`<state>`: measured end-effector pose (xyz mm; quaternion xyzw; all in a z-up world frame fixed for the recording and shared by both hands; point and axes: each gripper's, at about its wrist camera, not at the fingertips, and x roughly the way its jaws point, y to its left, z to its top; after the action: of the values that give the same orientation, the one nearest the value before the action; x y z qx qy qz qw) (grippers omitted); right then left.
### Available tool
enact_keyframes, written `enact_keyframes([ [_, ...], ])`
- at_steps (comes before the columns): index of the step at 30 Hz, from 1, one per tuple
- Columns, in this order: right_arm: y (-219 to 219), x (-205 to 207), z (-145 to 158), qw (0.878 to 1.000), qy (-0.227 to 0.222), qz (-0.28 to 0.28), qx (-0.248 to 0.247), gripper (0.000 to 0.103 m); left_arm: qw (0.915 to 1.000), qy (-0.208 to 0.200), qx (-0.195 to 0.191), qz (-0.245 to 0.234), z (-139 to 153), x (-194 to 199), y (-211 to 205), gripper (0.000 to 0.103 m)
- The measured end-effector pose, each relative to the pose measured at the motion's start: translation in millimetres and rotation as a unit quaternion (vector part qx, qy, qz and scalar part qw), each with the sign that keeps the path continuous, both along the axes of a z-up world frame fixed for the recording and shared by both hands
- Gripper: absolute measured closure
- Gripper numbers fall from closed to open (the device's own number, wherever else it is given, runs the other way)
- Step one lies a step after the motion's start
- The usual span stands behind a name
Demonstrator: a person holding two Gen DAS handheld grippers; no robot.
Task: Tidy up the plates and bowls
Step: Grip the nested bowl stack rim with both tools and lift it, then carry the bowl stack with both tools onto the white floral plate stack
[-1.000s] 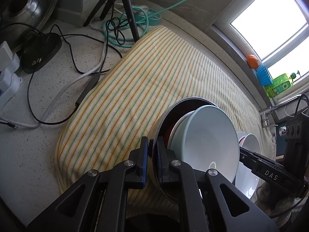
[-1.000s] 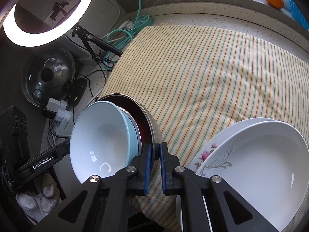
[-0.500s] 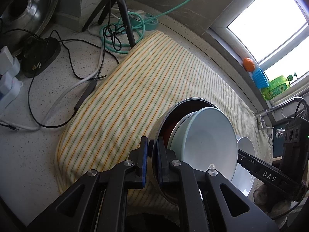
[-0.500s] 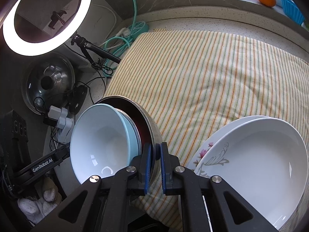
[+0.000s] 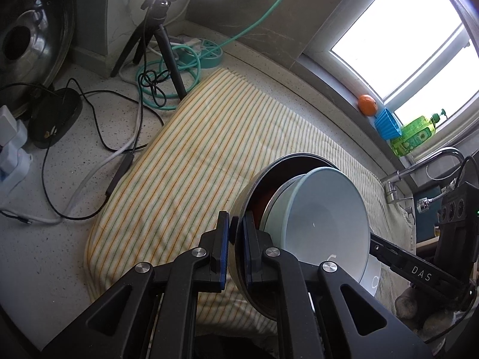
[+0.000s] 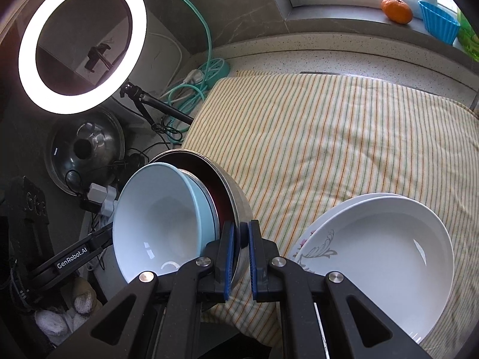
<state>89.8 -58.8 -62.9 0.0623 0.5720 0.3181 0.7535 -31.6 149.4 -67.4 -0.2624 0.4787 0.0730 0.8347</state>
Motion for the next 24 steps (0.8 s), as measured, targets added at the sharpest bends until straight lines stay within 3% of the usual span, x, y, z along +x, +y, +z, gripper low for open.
enact_keyframes([
  [24,-96,-1,25,0.995,-0.008,-0.1,0.009,0.094,0.9942,-0.025,0.008,-0.105,22,43,-77,0.096],
])
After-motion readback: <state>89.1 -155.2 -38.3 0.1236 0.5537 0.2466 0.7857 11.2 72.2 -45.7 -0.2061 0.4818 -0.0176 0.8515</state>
